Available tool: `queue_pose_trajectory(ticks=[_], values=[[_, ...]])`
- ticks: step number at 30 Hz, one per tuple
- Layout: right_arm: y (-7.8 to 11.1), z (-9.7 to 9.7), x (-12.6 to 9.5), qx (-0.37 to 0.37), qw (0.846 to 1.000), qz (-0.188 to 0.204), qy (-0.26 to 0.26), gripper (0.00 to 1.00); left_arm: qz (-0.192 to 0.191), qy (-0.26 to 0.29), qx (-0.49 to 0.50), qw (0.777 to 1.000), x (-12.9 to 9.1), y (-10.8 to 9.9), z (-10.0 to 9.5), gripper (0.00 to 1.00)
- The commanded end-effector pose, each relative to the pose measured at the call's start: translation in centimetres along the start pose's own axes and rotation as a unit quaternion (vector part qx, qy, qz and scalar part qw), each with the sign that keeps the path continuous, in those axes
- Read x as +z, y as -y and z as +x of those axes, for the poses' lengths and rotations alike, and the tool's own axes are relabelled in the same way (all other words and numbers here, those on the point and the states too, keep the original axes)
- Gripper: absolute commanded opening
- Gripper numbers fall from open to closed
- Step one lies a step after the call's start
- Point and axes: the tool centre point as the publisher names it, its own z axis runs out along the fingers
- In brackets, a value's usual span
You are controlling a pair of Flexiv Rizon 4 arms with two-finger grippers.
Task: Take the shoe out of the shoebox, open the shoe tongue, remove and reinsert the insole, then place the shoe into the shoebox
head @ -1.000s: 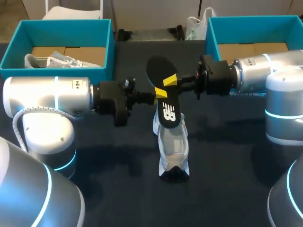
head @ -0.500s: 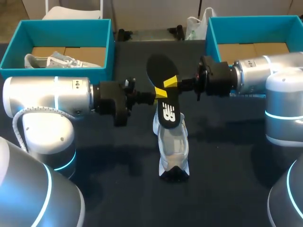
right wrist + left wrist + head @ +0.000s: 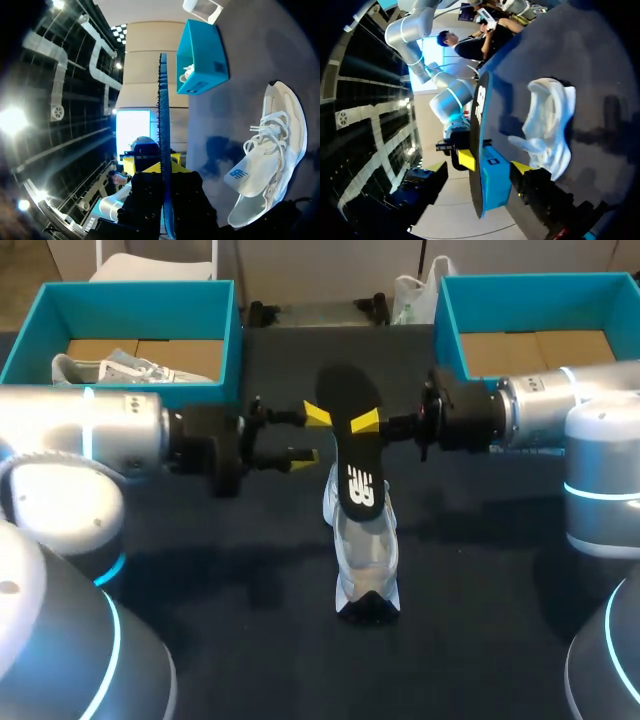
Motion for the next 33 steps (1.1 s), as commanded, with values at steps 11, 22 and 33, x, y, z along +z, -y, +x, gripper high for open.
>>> queue_pose_trajectory(ticks=[11, 22, 33], values=[[0.2, -2.1, -0.4, -0.004, 1.0, -0.003, -0.008, 0.0, 0.012, -0.086, 0.015, 0.996, -5.8, -2.8, -1.2, 1.0], [0.8, -3.5, -0.7, -0.002, 1.0, -0.009, -0.005, 0.0, 0.017, -0.28, 0.026, 0.96, -4.6, -4.1, -5.7, 1.0], [1.0, -3.2, -0.6, -0.002, 1.0, -0.014, 0.019, 0.0, 0.052, -0.41, -0.01, 0.91, -2.8, -5.1, -7.3, 1.0]])
